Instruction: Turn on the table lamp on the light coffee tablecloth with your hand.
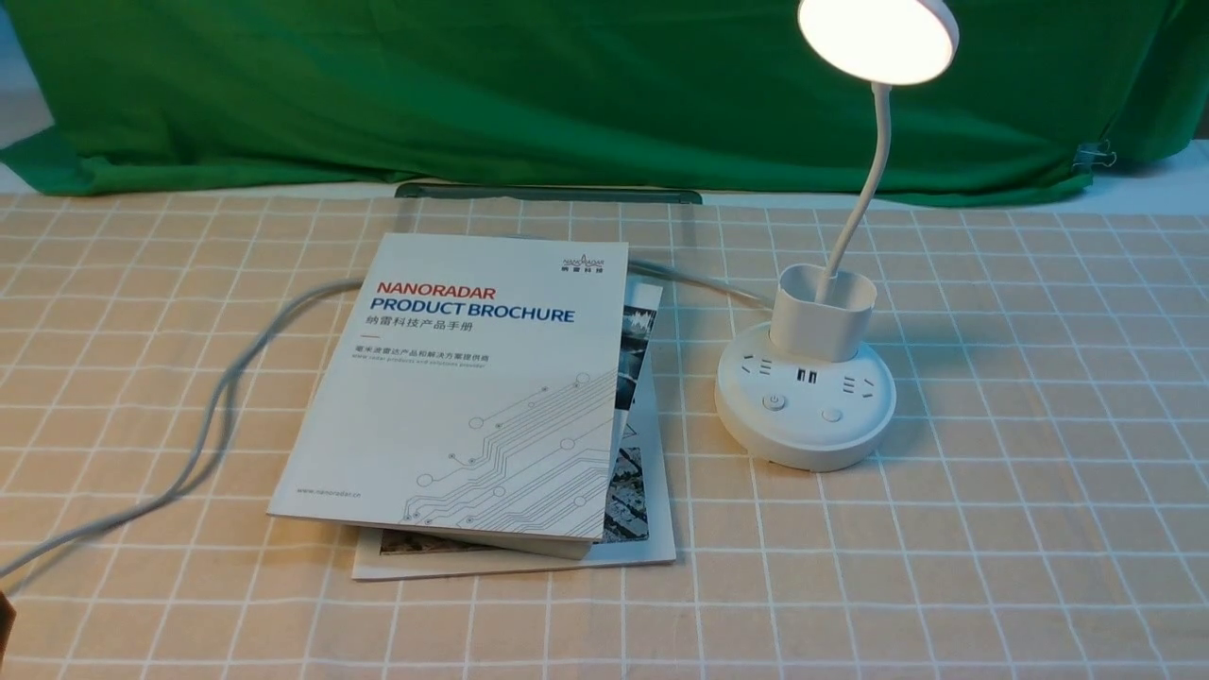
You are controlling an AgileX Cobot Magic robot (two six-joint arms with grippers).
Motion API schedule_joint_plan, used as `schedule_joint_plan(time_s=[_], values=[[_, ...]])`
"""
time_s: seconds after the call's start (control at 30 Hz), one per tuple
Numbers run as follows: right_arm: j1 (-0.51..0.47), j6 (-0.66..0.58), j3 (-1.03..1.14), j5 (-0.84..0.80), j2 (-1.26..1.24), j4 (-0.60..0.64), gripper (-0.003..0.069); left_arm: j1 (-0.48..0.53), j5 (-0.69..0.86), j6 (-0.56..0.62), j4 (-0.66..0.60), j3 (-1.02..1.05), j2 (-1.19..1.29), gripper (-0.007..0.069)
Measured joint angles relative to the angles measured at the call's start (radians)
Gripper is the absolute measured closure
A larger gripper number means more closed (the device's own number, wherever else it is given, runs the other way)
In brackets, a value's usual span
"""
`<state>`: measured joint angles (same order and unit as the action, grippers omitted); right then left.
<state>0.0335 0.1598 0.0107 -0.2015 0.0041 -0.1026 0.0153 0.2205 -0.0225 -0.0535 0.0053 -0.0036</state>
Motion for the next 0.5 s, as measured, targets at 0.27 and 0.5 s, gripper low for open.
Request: schedule_joint_plan(time_s=[0.27, 0.5], values=[[0.000, 0.000, 0.000, -0.011, 0.000, 0.001, 0.0479, 0.000, 0.000, 0.000, 0.000, 0.000, 0.000, 0.0603], [0.000, 0.002, 0.000, -0.012, 0.000, 0.001, 0.0466, 0.000, 0.000, 0.000, 0.000, 0.000, 0.000, 0.0603]])
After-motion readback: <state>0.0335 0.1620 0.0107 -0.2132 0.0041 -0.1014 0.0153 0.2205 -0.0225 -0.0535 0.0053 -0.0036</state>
